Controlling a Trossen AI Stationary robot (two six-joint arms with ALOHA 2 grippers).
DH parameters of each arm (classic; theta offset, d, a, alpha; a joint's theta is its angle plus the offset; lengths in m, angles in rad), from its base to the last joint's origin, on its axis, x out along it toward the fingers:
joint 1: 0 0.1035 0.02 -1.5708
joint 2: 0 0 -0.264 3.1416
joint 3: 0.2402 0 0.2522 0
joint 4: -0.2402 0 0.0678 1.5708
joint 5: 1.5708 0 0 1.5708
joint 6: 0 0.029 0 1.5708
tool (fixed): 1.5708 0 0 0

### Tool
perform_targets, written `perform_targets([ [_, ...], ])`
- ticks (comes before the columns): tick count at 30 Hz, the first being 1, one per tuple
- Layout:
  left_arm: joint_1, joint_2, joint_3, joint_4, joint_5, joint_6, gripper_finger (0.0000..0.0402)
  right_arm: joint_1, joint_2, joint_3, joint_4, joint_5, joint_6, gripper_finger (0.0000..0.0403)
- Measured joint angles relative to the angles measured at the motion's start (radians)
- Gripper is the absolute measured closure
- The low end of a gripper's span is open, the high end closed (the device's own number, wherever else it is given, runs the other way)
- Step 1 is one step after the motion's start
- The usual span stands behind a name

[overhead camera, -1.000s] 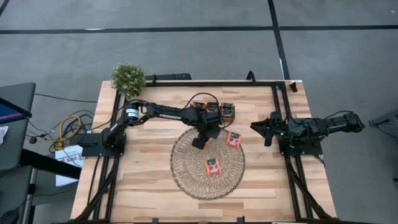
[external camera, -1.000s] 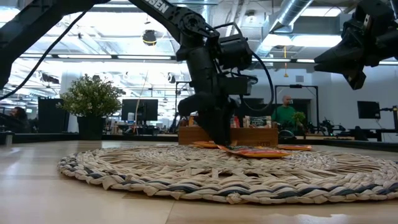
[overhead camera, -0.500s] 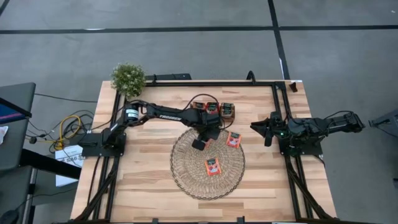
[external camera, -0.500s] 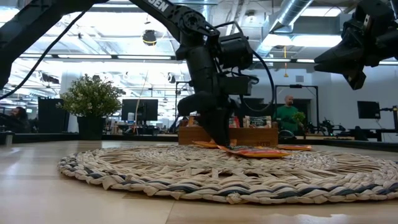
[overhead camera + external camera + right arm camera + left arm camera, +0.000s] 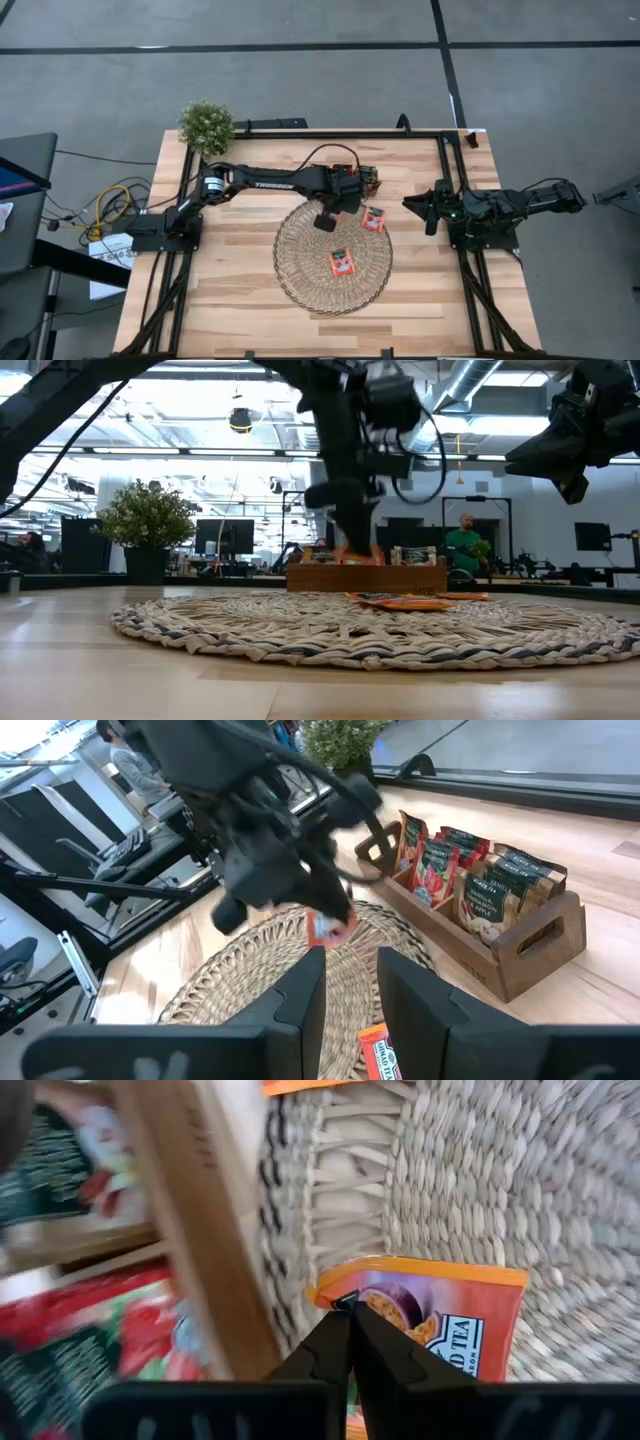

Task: Pick & Place Tea
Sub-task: Put the orange tea bag into the left section of the wooden organizer

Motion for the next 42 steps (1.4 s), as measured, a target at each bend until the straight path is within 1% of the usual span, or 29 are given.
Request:
perform_targets([
  [6, -0.004, 0.0, 0.171, -0.173, -0.112, -0.058, 0.0398, 0.0, 0.0, 0.0, 0.0, 0.0, 0.0, 0.0317],
  [9, 0.004, -0.006, 0.218, -0.198, -0.199, -0.067, 0.0398, 0.0, 0.0, 0.0, 0.0, 0.0, 0.0, 0.0317],
  [13, 0.035, -0.018, 0.224, -0.195, -0.344, -0.126, 0.0398, 0.0, 0.0, 0.0, 0.0, -0.001, 0.0, 0.0317],
  [15, 0.057, -0.018, 0.223, -0.224, -0.388, -0.182, 0.0398, 0.0, 0.0, 0.0, -0.001, -0.001, 0.0, 0.0317],
  [19, 0.085, -0.018, 0.223, -0.26, -0.427, -0.281, 0.0398, 0.001, 0.0, 0.0, -0.004, -0.001, -0.008, 0.0317],
  [24, 0.091, -0.018, 0.217, -0.246, -0.444, -0.336, 0.0398, 0.002, 0.0, 0.0, -0.005, -0.002, -0.008, 0.0317],
  [27, 0.088, -0.02, 0.174, -0.203, -0.459, -0.342, 0.0398, 0.002, 0.0, 0.0, -0.005, -0.004, -0.008, 0.0317],
  [32, 0.064, -0.041, 0.076, -0.129, -0.548, -0.29, 0.0398, 0.002, 0.0, 0.0, -0.008, -0.004, -0.008, 0.0317],
  [34, 0.055, -0.059, 0.038, -0.105, -0.552, -0.29, 0.0398, 0.002, 0.0, 0.0, -0.01, -0.004, -0.009, 0.0317],
  [36, 0.044, -0.088, -0.009, -0.046, -0.553, -0.291, 0.0398, 0.002, 0.0, 0.0, -0.017, -0.004, -0.009, 0.0317],
  [39, 0.033, -0.154, -0.109, 0.053, -0.566, -0.283, 0.0399, 0.002, 0.0, 0.0, -0.032, -0.004, -0.009, 0.0317],
  [42, 0.023, -0.215, -0.252, 0.195, -0.612, -0.233, 0.04, 0.002, 0.0, 0.0, -0.038, -0.004, -0.009, 0.0317],
])
